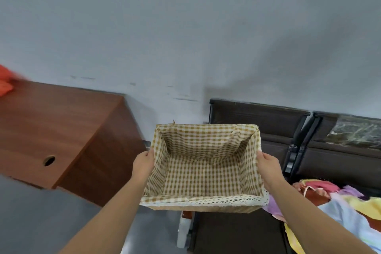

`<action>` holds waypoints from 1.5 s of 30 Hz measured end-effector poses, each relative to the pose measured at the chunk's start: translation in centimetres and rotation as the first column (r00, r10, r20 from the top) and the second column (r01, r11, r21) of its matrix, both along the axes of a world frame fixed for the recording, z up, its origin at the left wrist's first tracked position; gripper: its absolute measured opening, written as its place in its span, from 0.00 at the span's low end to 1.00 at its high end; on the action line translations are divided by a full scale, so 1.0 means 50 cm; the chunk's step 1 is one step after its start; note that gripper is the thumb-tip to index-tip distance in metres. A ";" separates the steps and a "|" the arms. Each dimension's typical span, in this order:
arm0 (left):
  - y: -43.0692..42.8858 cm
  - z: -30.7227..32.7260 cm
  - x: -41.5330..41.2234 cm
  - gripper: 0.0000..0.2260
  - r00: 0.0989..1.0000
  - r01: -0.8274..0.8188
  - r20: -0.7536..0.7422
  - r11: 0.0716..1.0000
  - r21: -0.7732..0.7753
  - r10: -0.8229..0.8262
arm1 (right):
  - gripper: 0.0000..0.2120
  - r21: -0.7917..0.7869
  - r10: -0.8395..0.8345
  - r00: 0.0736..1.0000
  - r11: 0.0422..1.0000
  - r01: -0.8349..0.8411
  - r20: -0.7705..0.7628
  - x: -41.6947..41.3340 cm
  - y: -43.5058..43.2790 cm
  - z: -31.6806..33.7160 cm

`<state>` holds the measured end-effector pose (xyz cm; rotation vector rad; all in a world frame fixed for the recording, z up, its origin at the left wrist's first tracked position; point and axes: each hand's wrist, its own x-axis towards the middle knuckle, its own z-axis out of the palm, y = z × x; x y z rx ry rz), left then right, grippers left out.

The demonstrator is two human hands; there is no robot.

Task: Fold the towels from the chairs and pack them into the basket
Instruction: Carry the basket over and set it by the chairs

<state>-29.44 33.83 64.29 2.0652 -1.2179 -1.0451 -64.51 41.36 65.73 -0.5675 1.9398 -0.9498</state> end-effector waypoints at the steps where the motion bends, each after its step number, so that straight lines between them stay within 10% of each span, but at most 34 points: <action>1: 0.002 0.001 -0.001 0.22 0.999 -0.030 -0.014 1.000 -0.008 0.030 | 0.22 0.007 0.011 1.000 1.000 -0.011 0.003 -0.004 -0.012 0.006; 12: 0.225 0.044 -0.008 0.20 0.882 -0.471 0.003 0.881 -0.050 0.472 | 0.16 -0.112 0.410 0.911 0.908 -0.405 0.032 -0.003 -0.089 0.022; 27: 0.931 -0.070 -0.060 0.20 0.345 -0.938 0.003 0.345 -0.025 0.939 | 0.18 -0.125 0.914 0.401 0.405 -0.906 0.063 0.235 0.193 -0.059; 35: 1.170 -0.367 -0.029 0.17 0.131 -0.991 0.040 0.130 0.045 0.991 | 0.20 0.040 0.984 0.175 0.174 -0.984 0.018 0.381 0.348 -0.367; 45: 1.271 -0.881 -0.008 0.23 0.096 -0.980 0.090 0.079 0.183 0.991 | 0.17 0.251 0.997 0.064 0.074 -0.965 -0.049 0.439 0.438 -0.904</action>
